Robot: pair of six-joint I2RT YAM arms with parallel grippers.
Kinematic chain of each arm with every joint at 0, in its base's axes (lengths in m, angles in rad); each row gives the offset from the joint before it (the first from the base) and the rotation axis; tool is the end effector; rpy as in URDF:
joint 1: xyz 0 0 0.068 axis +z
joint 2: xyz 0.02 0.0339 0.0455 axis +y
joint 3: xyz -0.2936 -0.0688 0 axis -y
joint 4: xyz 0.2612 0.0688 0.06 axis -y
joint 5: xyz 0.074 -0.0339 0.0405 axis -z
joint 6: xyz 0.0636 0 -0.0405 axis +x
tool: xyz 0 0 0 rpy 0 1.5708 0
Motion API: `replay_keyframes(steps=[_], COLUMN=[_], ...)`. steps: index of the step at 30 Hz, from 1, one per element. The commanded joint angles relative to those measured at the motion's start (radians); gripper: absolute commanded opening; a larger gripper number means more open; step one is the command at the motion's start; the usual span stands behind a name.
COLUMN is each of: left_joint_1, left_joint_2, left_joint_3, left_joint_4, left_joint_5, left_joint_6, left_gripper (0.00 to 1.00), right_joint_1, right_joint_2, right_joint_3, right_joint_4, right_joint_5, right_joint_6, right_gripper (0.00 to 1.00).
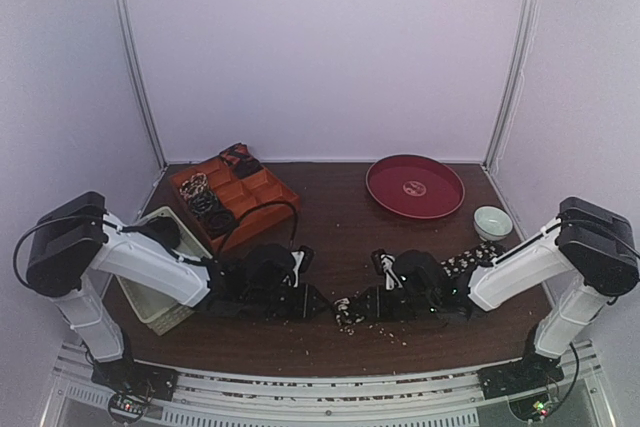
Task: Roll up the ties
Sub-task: Roll the tie at the center of the board.
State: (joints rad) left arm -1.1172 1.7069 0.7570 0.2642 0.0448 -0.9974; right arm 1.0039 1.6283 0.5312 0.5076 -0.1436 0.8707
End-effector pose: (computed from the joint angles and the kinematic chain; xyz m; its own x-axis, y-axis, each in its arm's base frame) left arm 0.1583 -0.3312 0.1398 -0.9176 -0.0328 -0.3960 0.2623 0.6987 -0.6656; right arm 0.1659 0.2776 0.1254 -0.8797 0.0276 -0.4747 -0.3507 0.6364 0.6870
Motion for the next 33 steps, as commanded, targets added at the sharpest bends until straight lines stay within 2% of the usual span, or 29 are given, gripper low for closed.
replay_keyframes(steps=[1, 7, 15, 18, 23, 27, 29, 33], left_joint_1=[0.022, 0.011, -0.030, -0.046, -0.051, -0.051, -0.052, -0.065], left_joint_2=[-0.076, -0.148, -0.017, 0.034, 0.077, 0.036, -0.011, -0.083], left_joint_3=[-0.054, -0.100, -0.012, 0.015, -0.014, -0.030, -0.009, -0.005], left_joint_4=[0.004, 0.022, 0.152, 0.171, 0.153, 0.134, 0.101, 0.056], left_joint_5=[-0.024, -0.020, 0.092, 0.120, 0.079, 0.045, 0.024, -0.036], left_joint_6=[0.001, 0.001, 0.028, 0.032, -0.010, 0.004, 0.064, 0.310], left_gripper=[0.23, 0.20, 0.05, 0.02, 0.00, 0.00, 0.07, 0.32], right_joint_1=[0.033, 0.065, 0.065, 0.066, 0.065, 0.064, 0.064, 0.061], right_joint_2=[0.046, 0.081, 0.079, 0.076, 0.080, 0.081, 0.076, 0.071], right_joint_3=[0.018, 0.062, 0.056, 0.054, 0.056, 0.060, 0.059, 0.059], right_joint_4=[-0.016, -0.011, -0.014, -0.027, -0.042, -0.053, -0.055, -0.058], right_joint_5=[-0.017, 0.010, 0.018, 0.025, 0.031, 0.031, 0.032, 0.033], right_joint_6=[0.024, 0.067, 0.067, 0.059, 0.039, 0.019, 0.015, 0.008], right_gripper=[0.23, 0.22, 0.21, 0.21, 0.21, 0.21, 0.21, 0.22])
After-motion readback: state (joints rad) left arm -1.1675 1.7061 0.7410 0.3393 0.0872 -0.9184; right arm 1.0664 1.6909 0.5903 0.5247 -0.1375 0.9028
